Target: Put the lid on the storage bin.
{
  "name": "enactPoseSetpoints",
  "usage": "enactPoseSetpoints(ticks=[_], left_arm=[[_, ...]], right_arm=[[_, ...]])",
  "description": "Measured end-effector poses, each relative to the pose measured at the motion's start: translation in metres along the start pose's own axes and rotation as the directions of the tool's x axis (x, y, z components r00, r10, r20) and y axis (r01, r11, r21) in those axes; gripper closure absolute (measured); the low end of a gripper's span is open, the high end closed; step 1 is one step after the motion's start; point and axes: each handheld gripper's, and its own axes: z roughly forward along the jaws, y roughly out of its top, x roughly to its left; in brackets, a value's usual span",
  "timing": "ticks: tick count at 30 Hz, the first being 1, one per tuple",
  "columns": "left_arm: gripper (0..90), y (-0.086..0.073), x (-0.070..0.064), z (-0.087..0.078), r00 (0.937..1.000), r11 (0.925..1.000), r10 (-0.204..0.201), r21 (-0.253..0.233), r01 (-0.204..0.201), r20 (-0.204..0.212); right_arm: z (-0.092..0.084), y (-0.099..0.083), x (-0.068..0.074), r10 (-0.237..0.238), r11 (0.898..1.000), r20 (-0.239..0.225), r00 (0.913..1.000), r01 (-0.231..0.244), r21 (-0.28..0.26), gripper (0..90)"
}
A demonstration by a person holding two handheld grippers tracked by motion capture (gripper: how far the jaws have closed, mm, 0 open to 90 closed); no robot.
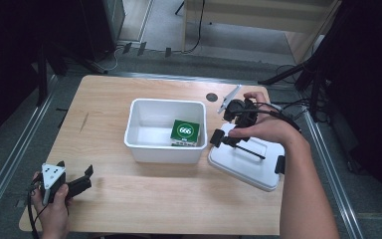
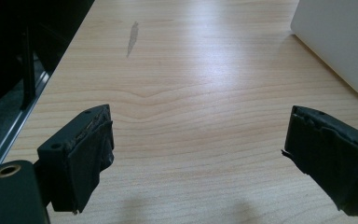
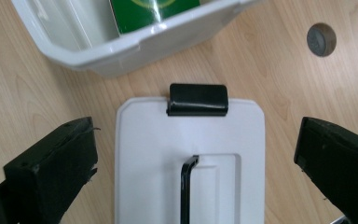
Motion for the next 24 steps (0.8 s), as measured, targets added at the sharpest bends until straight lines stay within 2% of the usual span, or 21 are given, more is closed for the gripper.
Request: enactPoseSetpoints(ticks=[7,12,17,24], left_arm=[[8.3,0.000,-0.001,0.000,1.0000,1.0000,0.007,0.003,-0.007,-0.003],[8.3,0.000,-0.001,0.000,1.0000,1.0000,0.006,0.003,-0.006,-0.002],[8.4,0.000,0.000,0.000,1.0000,1.0000,0.003,0.004,-0.003,0.001],[8.3,0.000,0.000,0.000,1.0000,1.0000,0.002,0.004,-0.002,0.001]], right_arm=[[0.000,-0.018,-0.002,0.024,0.999,0.001,0.9997,-0.024,0.030,0.5],[-0.001,-0.030,-0.003,0.031,0.999,0.001,0.9995,-0.031,0.017,11.4],[0.004,-0.040,-0.004,0.034,0.999,-0.001,0.9994,-0.034,0.037,14.3],[0.015,-0.053,-0.005,0.065,0.997,0.030,0.9974,-0.067,0.045,32.1]])
